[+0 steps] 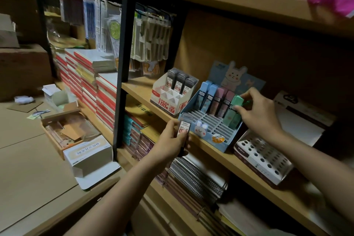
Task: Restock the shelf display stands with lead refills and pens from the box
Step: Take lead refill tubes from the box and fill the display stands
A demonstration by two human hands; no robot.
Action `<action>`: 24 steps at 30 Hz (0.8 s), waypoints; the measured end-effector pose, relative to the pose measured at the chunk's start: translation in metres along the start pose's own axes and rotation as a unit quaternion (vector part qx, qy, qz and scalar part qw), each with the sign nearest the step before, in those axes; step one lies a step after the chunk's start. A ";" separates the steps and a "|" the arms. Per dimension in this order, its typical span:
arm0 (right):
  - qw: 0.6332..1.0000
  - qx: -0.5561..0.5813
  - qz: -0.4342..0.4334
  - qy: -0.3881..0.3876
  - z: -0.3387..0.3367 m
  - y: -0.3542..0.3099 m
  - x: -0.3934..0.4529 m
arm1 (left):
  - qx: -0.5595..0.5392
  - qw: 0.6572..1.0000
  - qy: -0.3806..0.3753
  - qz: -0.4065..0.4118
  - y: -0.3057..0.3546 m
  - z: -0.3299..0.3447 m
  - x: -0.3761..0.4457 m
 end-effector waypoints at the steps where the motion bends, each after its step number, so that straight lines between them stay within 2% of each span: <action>1: 1.000 -0.007 -0.001 0.004 0.002 0.000 0.001 | 0.009 1.000 0.005 -0.001 -0.001 -0.002 0.000; 8: 0.994 -0.104 -0.024 -0.025 0.003 -0.007 0.004 | 0.039 0.999 0.016 0.026 -0.001 -0.002 0.002; 11: 0.990 -0.133 -0.004 -0.035 -0.001 -0.012 0.010 | 0.051 0.997 0.024 0.042 -0.001 -0.001 0.001; 14: 0.998 -0.052 -0.043 0.004 0.000 -0.031 0.010 | 0.106 0.989 0.051 0.095 0.001 -0.002 -0.001; 16: 0.997 0.042 -0.037 -0.048 0.010 -0.050 0.008 | 0.129 0.983 0.059 0.119 0.005 -0.002 -0.003; 19: 0.970 0.187 0.011 -0.156 0.033 -0.080 0.005 | 0.144 0.977 0.057 0.147 0.014 -0.005 -0.005; 22: 0.951 0.260 0.014 -0.167 0.046 -0.095 0.012 | 0.200 0.959 0.086 0.184 0.020 -0.012 -0.004; 24: 0.952 0.261 0.015 -0.157 0.045 -0.096 0.029 | 0.245 0.942 0.125 0.192 0.021 -0.022 -0.002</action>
Point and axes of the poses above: each hand's wrist, its own x-axis towards the middle knuckle, its own z-axis out of the palm, y = z × x, the point moved 1 cm from there along x, towards the middle knuckle, and after that the axes turned 9 degrees about -z, right-handed, at the moved point
